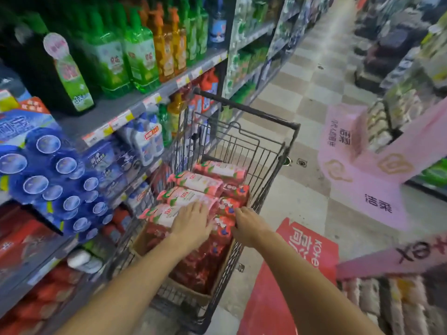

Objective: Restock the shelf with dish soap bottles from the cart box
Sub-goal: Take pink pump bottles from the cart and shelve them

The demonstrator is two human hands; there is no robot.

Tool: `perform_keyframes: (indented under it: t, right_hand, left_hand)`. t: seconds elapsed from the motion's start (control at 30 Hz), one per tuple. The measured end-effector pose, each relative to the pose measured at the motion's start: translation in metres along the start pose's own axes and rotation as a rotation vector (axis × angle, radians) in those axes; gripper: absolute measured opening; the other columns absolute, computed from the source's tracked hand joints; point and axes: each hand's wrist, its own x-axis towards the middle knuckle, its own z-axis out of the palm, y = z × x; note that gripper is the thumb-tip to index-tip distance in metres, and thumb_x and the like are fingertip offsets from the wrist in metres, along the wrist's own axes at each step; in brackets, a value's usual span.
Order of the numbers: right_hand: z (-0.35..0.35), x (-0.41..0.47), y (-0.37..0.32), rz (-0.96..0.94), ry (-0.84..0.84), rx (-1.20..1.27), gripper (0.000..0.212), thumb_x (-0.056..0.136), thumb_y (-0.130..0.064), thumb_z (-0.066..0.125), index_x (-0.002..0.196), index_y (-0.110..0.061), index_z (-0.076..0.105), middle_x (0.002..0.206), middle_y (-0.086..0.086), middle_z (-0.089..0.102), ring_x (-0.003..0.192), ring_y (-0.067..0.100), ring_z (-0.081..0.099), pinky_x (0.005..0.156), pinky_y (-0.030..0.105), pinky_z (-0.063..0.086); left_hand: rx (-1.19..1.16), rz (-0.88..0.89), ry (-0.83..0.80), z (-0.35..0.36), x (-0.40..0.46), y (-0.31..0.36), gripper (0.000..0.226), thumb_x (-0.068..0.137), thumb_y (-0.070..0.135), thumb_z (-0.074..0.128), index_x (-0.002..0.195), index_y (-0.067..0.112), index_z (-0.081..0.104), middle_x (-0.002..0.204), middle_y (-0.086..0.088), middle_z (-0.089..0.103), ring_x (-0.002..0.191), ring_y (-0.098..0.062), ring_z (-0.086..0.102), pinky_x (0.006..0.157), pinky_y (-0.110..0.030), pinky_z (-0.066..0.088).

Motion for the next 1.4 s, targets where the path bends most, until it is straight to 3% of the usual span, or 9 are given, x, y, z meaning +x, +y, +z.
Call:
perform_keyframes:
  t: [0.2,0.43,0.6,0.8,0.93,1.1,1.23,1.33,1.4]
  right_hand:
    - [-0.012,0.082,0.012,-0.126,-0.078,-0.081,0.06,0.098,-0.037,0.052,0.15,-0.013,0.034,0.151,0.011,0.043,0.138,0.031,0.042,0.111,0.046,0.039]
    - [-0.024,0.202,0.038,-0.224,-0.22,-0.109,0.056,0.095,-0.044,0.053,0.142,-0.015,0.044,0.144,0.01,0.049,0.13,0.032,0.049,0.106,0.049,0.044]
    - [-0.033,0.287,0.064,-0.26,-0.25,-0.169,0.051,0.099,-0.043,0.049,0.137,-0.009,0.045,0.141,0.015,0.051,0.13,0.034,0.049,0.103,0.042,0.042]
    - [-0.036,0.359,0.068,-0.333,-0.3,-0.169,0.059,0.1,-0.04,0.046,0.146,-0.005,0.035,0.15,0.016,0.038,0.138,0.034,0.039,0.107,0.04,0.037]
    - [-0.026,0.387,0.069,-0.312,-0.297,-0.111,0.057,0.098,-0.033,0.048,0.145,-0.003,0.036,0.143,0.021,0.041,0.134,0.038,0.04,0.109,0.045,0.039]
    - [0.0,0.382,0.059,-0.237,-0.343,-0.126,0.073,0.098,-0.037,0.049,0.155,-0.004,0.017,0.151,0.027,0.029,0.141,0.042,0.028,0.115,0.048,0.03]
    - [0.003,0.394,0.053,-0.192,-0.226,-0.096,0.059,0.102,-0.041,0.037,0.153,-0.014,0.026,0.149,0.023,0.037,0.137,0.04,0.032,0.111,0.049,0.028]
    - [0.005,0.402,0.055,-0.162,-0.226,-0.052,0.054,0.101,-0.036,0.038,0.151,-0.017,0.032,0.146,0.024,0.04,0.136,0.041,0.032,0.111,0.049,0.027]
    - [0.007,0.404,0.054,-0.144,-0.249,-0.037,0.062,0.098,-0.04,0.045,0.151,-0.014,0.03,0.149,0.024,0.036,0.139,0.041,0.029,0.114,0.05,0.024]
  left_hand:
    - [-0.021,-0.142,-0.048,0.015,0.038,-0.013,0.046,0.098,0.04,0.037,0.131,0.01,0.049,0.129,-0.012,0.055,0.119,-0.029,0.049,0.102,-0.042,0.038]
    - [-0.004,-0.365,-0.151,0.017,0.107,-0.016,0.052,0.101,0.044,0.035,0.133,0.004,0.045,0.134,-0.017,0.051,0.123,-0.032,0.048,0.103,-0.043,0.038]
    - [-0.039,-0.49,-0.338,0.034,0.165,-0.002,0.047,0.101,0.036,0.034,0.135,0.004,0.041,0.136,-0.019,0.047,0.126,-0.034,0.044,0.106,-0.045,0.033]
    - [-0.101,-0.601,-0.292,0.049,0.226,-0.011,0.054,0.102,0.041,0.03,0.142,0.005,0.038,0.143,-0.017,0.041,0.131,-0.032,0.039,0.111,-0.043,0.03]
    - [-0.153,-0.73,-0.324,0.053,0.257,-0.029,0.057,0.103,0.045,0.03,0.141,0.003,0.037,0.14,-0.019,0.044,0.128,-0.033,0.042,0.108,-0.044,0.034]
    - [-0.273,-1.036,-0.307,0.082,0.265,-0.055,0.077,0.1,0.057,0.029,0.148,-0.003,0.025,0.147,-0.022,0.039,0.134,-0.037,0.039,0.114,-0.053,0.025]
    - [-0.382,-1.208,-0.292,0.095,0.286,-0.09,0.101,0.089,0.077,0.026,0.153,-0.001,0.018,0.146,-0.018,0.044,0.137,-0.035,0.038,0.119,-0.052,0.008]
    - [-0.588,-1.319,-0.314,0.11,0.285,-0.102,0.136,0.058,0.102,0.011,0.15,0.004,0.032,0.115,-0.012,0.068,0.116,-0.035,0.059,0.116,-0.057,0.025]
    - [-0.616,-1.319,-0.315,0.116,0.283,-0.099,0.124,0.063,0.1,0.022,0.149,0.012,0.038,0.112,-0.011,0.069,0.115,-0.032,0.061,0.112,-0.054,0.031]
